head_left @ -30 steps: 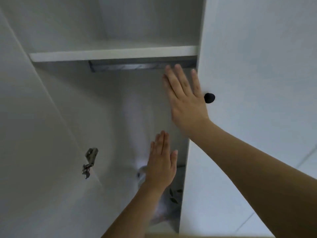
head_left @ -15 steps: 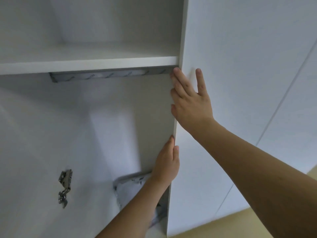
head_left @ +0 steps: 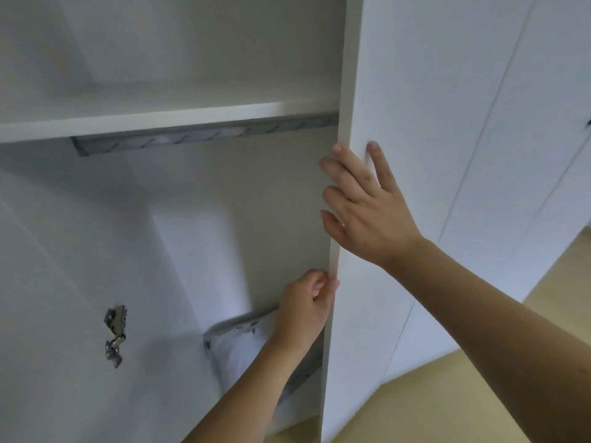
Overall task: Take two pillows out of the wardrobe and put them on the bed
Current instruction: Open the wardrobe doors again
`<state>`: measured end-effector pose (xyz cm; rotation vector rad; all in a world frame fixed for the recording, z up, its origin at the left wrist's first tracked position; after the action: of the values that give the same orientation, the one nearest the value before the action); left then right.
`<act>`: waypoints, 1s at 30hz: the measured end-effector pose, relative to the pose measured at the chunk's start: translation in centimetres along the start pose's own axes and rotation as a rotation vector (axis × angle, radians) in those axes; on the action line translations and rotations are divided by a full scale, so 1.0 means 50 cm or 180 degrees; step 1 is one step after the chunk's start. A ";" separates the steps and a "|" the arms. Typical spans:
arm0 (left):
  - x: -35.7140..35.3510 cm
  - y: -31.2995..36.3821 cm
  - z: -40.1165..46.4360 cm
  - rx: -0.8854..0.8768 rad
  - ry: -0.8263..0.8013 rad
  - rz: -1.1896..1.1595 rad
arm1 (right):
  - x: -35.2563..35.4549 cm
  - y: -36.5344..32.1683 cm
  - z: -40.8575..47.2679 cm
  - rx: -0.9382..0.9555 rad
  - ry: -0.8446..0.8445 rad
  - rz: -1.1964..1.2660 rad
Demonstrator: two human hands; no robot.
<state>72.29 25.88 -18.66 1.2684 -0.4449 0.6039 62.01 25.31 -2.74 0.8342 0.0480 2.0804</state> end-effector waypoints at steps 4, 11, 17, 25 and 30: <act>-0.032 0.039 -0.057 -0.0187 0.0099 -0.0079 | 0.072 0.003 -0.060 0.0052 0.0095 0.0124; -0.089 0.095 -0.104 -0.0618 -0.0108 -0.0466 | 0.167 0.009 -0.137 -0.0120 0.0270 0.0029; -0.151 0.171 -0.133 -0.1094 -0.0489 -0.0533 | 0.240 0.031 -0.201 -0.0328 0.0357 -0.0156; -0.237 0.283 -0.114 -0.1556 -0.1089 0.0626 | 0.350 0.081 -0.295 -0.0516 0.0054 -0.0775; -0.323 0.354 -0.123 -0.1716 -0.1185 0.0677 | 0.405 0.135 -0.359 -0.0810 -0.0158 -0.1369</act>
<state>48.44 32.20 -16.99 0.8150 -0.9906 0.3825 38.78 40.76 -3.46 0.6526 -0.0589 1.6208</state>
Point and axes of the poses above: each hand's wrist, its own z-axis towards the middle knuckle, its own x-axis out of the back of the hand, y = z × x, the point moved 5 cm from there along z, towards the middle knuckle, and after that the axes turned 14 degrees about z, right-handed, at the moved point
